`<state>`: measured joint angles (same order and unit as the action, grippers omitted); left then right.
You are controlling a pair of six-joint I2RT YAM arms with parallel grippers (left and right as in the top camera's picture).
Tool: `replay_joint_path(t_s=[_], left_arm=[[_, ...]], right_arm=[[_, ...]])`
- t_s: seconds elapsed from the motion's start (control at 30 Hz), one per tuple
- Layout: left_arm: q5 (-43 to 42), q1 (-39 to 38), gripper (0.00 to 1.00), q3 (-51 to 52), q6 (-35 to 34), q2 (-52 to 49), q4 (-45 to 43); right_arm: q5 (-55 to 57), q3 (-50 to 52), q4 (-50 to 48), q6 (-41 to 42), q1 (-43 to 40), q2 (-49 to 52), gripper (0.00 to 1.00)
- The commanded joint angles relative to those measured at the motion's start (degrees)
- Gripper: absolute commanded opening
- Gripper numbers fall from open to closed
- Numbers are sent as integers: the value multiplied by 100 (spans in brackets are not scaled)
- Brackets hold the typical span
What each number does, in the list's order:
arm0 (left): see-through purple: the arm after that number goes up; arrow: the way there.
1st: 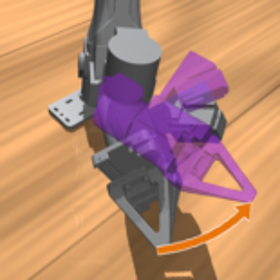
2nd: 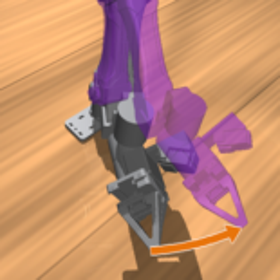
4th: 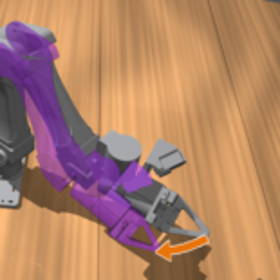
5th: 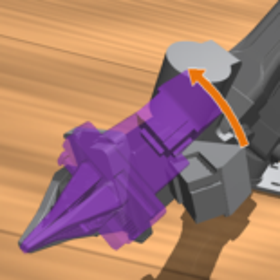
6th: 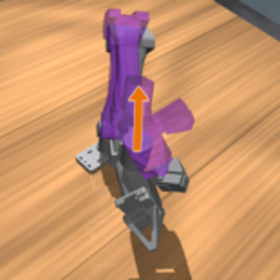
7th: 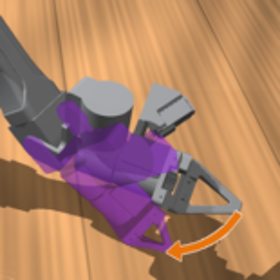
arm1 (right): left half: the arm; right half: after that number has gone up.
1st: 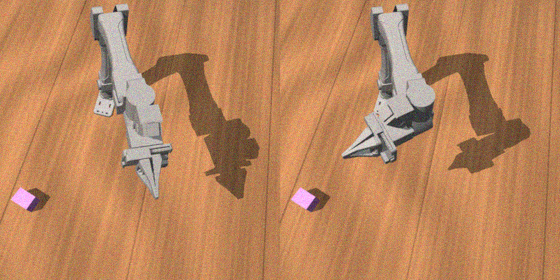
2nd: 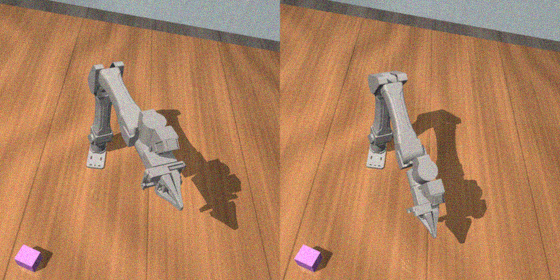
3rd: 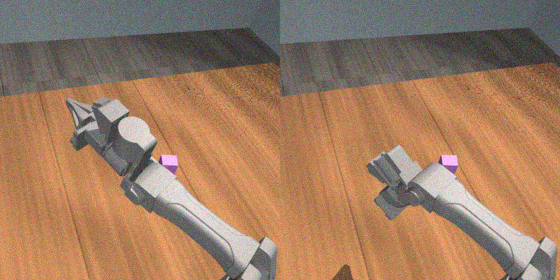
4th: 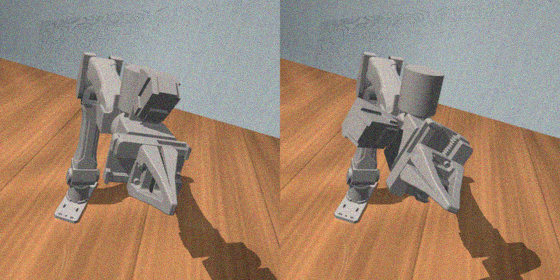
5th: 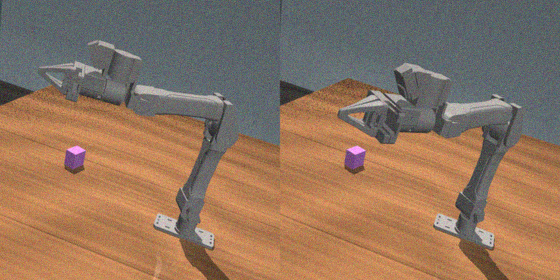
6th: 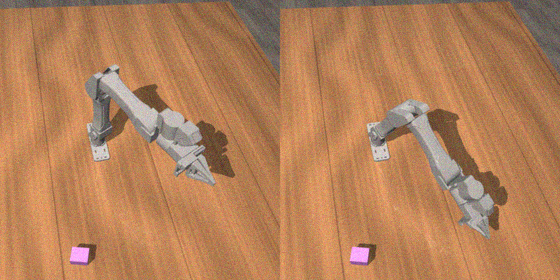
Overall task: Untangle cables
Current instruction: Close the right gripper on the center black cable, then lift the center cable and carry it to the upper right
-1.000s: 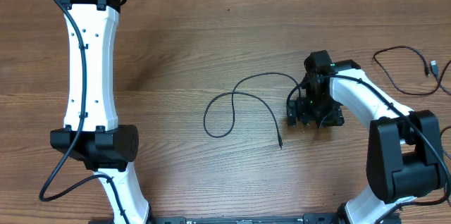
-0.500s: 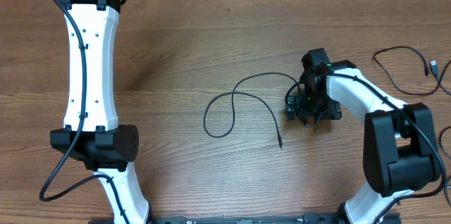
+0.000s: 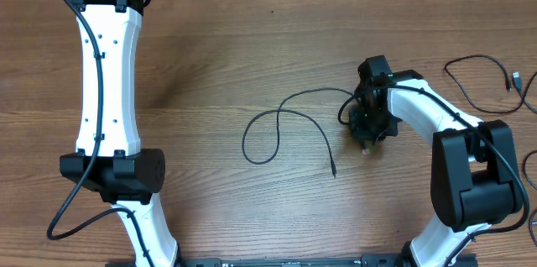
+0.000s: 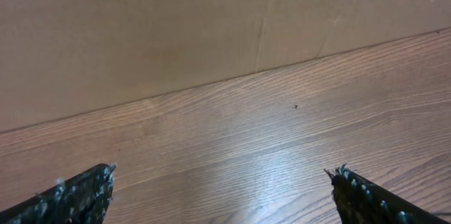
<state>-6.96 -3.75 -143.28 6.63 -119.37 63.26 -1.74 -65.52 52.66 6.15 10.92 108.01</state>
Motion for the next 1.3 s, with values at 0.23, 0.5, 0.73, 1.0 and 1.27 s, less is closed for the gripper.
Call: replay_joint_path(t_s=[0.23, 0.5, 0.73, 1.0, 1.27], left_arm=[[57, -4, 99, -96, 109, 98, 0], [50, -4, 100, -96, 105, 98, -2], [-15, -4, 100, -94, 57, 98, 4], [-13, -7, 100, -92, -4, 98, 131], [-57, -7, 99, -92, -109, 98, 142]], right_arm=[[-129, -155, 24, 326, -15, 352, 4], [612, -2070, 413, 321, -15, 350, 4], [1709, -3792, 122, 317, -101, 350, 4], [1934, -4806, -494, 216, -557, 350, 4], [2033, -4988, -1231, 105, -1165, 350, 4]])
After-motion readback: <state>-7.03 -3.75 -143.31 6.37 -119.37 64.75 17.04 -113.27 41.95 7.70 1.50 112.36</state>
